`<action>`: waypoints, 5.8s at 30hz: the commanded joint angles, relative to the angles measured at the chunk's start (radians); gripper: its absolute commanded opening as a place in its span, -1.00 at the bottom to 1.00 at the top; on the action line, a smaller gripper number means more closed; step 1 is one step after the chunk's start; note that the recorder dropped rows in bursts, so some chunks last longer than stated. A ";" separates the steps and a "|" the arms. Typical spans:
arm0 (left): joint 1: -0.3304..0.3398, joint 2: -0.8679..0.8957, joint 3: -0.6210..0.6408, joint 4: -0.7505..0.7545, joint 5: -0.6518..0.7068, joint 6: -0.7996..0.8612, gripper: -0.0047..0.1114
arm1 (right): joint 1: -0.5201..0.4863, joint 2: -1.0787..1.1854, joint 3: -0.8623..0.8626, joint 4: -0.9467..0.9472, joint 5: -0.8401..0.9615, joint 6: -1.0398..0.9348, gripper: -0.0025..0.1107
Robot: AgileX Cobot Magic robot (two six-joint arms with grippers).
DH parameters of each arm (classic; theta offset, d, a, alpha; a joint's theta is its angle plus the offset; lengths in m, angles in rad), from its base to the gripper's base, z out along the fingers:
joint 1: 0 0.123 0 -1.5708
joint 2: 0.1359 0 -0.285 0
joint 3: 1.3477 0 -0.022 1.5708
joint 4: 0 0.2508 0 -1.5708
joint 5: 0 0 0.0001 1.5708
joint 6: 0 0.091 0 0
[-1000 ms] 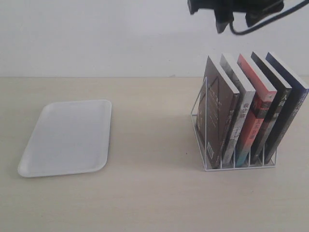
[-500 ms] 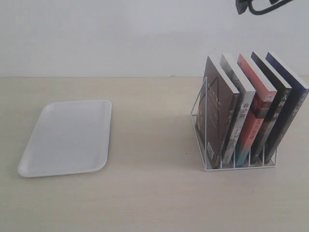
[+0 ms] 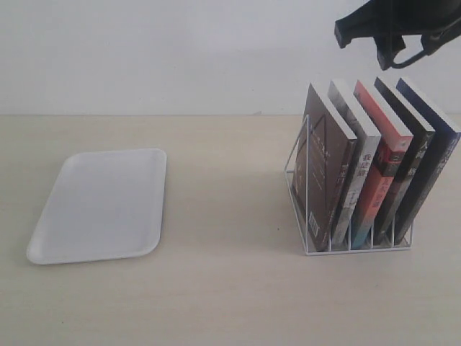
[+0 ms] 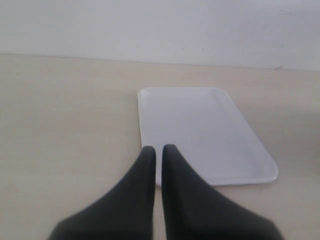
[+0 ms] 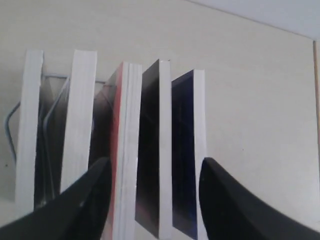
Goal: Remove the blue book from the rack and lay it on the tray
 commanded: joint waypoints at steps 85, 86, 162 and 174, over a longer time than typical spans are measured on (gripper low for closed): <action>0.003 -0.003 0.003 0.000 -0.006 -0.008 -0.84 | -0.087 0.044 0.190 0.010 -0.150 0.016 -0.62; 0.003 -0.003 0.003 0.000 -0.006 -0.008 -0.84 | -0.087 0.046 0.190 0.012 -0.145 0.016 -0.62; 0.003 -0.003 0.003 0.000 -0.006 -0.008 -0.84 | -0.085 -0.103 0.052 0.086 -0.060 0.018 -0.27; 0.003 -0.003 0.003 0.000 -0.006 -0.008 -0.84 | -0.085 -0.105 0.050 0.087 -0.045 0.008 -0.27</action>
